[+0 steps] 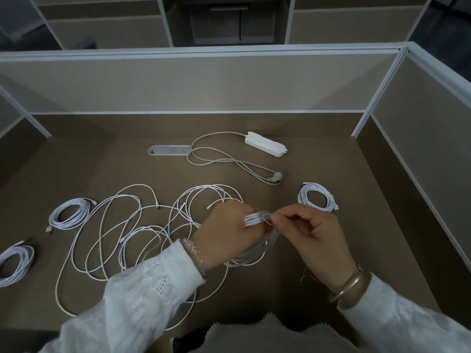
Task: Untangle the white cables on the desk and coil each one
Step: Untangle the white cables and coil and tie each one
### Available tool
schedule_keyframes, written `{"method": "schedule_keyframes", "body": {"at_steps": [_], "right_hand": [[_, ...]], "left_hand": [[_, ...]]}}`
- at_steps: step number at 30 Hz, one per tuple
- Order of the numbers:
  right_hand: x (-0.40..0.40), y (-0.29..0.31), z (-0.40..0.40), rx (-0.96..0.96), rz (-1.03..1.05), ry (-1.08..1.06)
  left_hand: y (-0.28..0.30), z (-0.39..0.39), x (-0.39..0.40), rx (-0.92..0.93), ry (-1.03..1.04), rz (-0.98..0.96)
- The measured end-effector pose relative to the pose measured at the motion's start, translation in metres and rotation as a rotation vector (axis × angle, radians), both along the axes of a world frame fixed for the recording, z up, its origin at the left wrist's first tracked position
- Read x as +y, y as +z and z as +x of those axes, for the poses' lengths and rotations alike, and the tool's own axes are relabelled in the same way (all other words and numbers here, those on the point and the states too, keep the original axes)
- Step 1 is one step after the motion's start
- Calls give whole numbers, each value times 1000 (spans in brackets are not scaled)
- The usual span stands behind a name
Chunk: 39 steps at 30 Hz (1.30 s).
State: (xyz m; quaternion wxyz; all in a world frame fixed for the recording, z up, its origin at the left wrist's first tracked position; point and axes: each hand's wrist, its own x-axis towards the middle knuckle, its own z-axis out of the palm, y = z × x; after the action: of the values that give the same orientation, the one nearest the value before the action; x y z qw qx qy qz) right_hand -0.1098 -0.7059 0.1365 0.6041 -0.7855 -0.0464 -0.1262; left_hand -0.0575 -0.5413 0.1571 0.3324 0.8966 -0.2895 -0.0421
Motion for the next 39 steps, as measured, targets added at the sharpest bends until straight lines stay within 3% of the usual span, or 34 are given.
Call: {"method": "schedule_keyframes", "body": {"at_steps": [9,14,20,23,27,32,35,39], "right_hand": [[6,-4,1,-132,3,-29],[4,-12,6,-198,-98,24],[9,-14,11,-213,-372,113],[12,-14,20,-61,-416,233],[13,-13,32,302,-155,384],[23,-15,54,618,-134,460],[36,-22,60,798,135,475],[67,-30,60,907,332,462]], "left_hand": [[0,-4,3,25,1,-23],[2,-6,2,77,-29,-48],[1,0,8,334,25,-96],[-4,9,12,653,105,-136],[-10,22,26,1073,173,-274],[-25,33,57,1249,273,-602],[-35,34,75,1266,390,-764],[-56,30,102,1310,493,-891]]}}
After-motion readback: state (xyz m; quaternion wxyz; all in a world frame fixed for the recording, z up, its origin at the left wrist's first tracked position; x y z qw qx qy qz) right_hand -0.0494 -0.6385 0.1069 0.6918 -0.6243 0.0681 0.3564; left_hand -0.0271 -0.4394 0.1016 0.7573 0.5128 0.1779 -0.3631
